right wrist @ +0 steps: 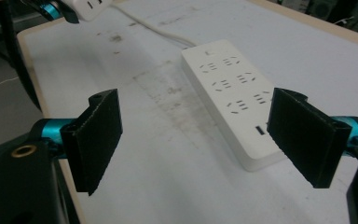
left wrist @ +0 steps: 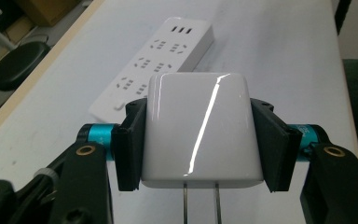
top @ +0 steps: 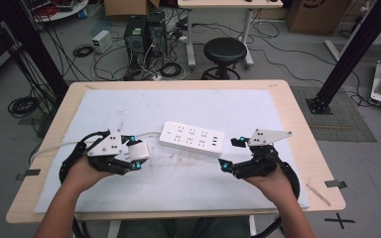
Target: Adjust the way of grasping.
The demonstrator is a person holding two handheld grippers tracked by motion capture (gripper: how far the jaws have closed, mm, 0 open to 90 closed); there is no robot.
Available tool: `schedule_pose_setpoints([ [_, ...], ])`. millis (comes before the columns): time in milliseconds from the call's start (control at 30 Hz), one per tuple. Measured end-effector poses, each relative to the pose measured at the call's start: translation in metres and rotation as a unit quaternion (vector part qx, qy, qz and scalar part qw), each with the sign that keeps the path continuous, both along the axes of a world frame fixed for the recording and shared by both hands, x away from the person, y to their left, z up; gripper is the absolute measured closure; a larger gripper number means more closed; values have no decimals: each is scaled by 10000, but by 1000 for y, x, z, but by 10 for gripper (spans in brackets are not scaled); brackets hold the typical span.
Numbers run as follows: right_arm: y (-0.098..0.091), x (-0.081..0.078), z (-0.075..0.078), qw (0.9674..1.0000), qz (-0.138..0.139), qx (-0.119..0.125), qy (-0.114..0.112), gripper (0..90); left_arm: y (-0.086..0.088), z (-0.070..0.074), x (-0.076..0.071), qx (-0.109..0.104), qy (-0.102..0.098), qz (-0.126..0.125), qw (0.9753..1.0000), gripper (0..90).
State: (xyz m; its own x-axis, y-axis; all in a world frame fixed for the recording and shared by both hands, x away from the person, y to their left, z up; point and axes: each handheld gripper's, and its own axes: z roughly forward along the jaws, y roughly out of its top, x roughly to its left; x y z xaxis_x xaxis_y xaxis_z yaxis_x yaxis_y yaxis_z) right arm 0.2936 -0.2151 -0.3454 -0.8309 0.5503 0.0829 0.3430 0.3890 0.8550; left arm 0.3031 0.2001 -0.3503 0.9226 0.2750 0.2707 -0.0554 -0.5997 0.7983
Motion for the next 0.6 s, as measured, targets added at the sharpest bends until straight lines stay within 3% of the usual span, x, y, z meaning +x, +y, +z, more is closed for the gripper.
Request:
schedule_pose_setpoints([
  [167,21,-1,-14,9995,94,70,295,182,-24,-10,-11,-66,-158,-356,9992,424],
  [200,24,-1,-17,9992,122,120,370,182,-33,-14,-14,-68,-265,-500,9984,424],
  [300,33,-1,-26,9968,173,374,682,182,-42,-18,-18,-60,-373,-583,9976,424],
  [333,33,-1,-26,9968,173,374,682,182,-46,-20,-20,-54,-443,-611,9971,424],
  [367,38,0,-31,9948,232,543,834,182,-53,-24,-24,-33,-550,-650,9964,424],
  [433,40,0,-34,9938,233,606,905,183,-56,-26,-26,-14,-630,-670,9958,424],
  [467,45,1,-39,9911,305,748,1058,183,-59,-28,-28,-22,-739,-645,9952,424],
  [500,45,1,-39,9911,305,748,1058,183,-62,-29,-30,-18,-824,-624,9946,424],
  [567,53,1,-46,9871,398,908,1258,183,-67,-32,-33,1,-1010,-620,9929,425],
  [600,53,1,-46,9871,398,908,1258,183,-69,-34,-35,4,-1070,-613,9924,425],
])
